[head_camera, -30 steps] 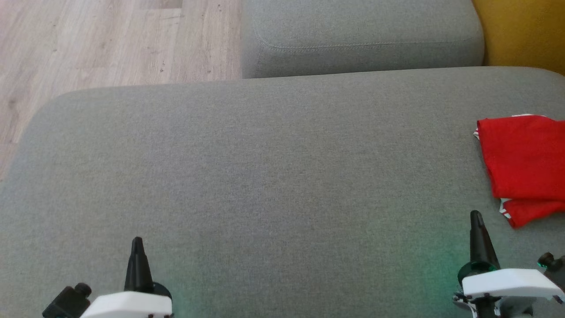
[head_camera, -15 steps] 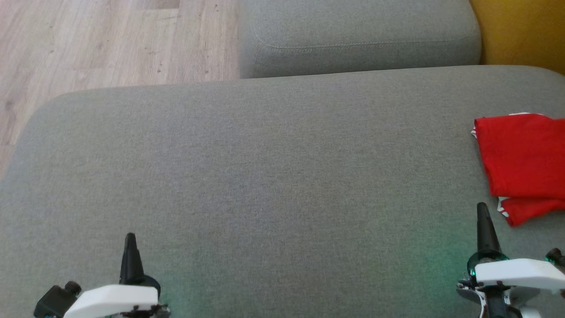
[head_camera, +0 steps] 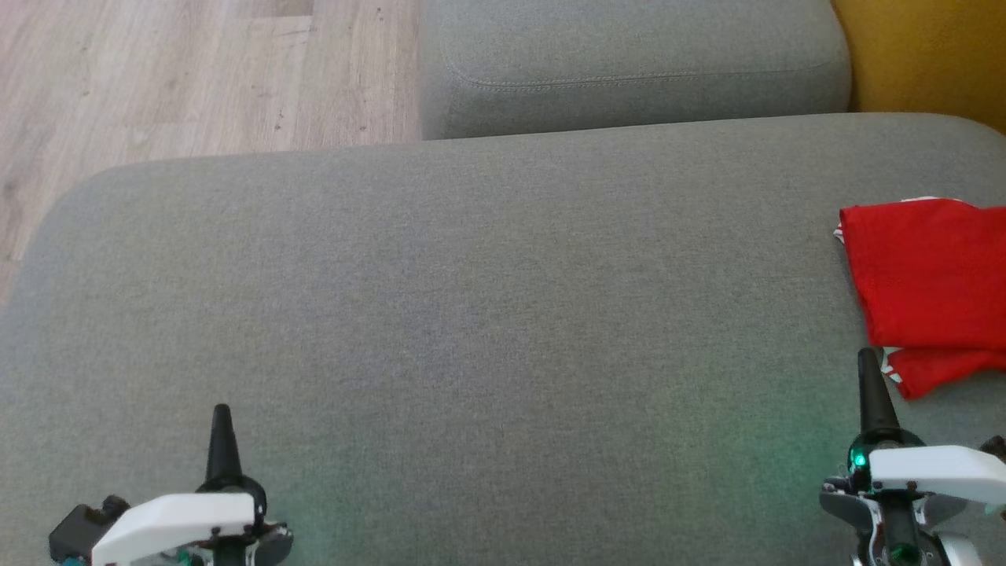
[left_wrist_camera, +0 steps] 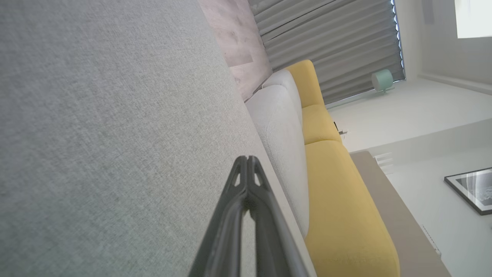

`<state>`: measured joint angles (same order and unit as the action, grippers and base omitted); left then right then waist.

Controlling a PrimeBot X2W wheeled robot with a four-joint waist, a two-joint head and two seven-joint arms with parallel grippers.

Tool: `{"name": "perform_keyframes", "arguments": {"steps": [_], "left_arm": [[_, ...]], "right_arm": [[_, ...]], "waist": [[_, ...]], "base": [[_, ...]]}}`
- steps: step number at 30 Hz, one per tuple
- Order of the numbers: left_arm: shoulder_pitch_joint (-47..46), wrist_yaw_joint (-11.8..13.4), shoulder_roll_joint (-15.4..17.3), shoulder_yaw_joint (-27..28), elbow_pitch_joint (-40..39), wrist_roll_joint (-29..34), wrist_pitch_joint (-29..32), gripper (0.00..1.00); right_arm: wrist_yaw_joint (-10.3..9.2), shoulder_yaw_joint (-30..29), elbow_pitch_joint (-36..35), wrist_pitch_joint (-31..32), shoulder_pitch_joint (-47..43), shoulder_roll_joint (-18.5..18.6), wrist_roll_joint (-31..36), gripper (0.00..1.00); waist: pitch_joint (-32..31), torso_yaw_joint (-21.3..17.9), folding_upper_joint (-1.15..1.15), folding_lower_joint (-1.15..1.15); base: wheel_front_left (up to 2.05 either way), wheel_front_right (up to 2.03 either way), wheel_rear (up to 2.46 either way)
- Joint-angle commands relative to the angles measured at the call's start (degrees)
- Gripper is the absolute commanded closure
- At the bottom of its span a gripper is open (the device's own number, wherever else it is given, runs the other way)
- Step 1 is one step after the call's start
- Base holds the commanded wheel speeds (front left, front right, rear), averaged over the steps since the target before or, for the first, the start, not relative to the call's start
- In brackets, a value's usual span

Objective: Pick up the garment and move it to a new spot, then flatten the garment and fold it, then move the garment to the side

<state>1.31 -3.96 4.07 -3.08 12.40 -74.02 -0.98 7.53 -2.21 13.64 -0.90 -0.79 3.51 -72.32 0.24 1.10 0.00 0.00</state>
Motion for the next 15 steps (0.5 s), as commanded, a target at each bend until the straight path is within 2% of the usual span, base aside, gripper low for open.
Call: {"name": "perform_keyframes", "arguments": {"steps": [1,15], "left_arm": [[-3.17,-0.44,0.75,2.29,-1.40,-1.30,0.32,1.00],[-5.12,-1.90,0.70,4.54,-0.02,-10.27,2.74,1.00]], "right_arm": [[-0.03,0.61,-1.65,0.44,2.85,1.14,-1.55,1.00],[-0.04,-0.58,-0.76,2.81,4.70,1.12,-11.16,1.00]], "waist": [[0.00,-0.03,0.00,0.00],[-0.03,-0.54,0.00,0.00]], "base": [[0.00,0.00,0.00],[0.00,0.00,0.00]]}}
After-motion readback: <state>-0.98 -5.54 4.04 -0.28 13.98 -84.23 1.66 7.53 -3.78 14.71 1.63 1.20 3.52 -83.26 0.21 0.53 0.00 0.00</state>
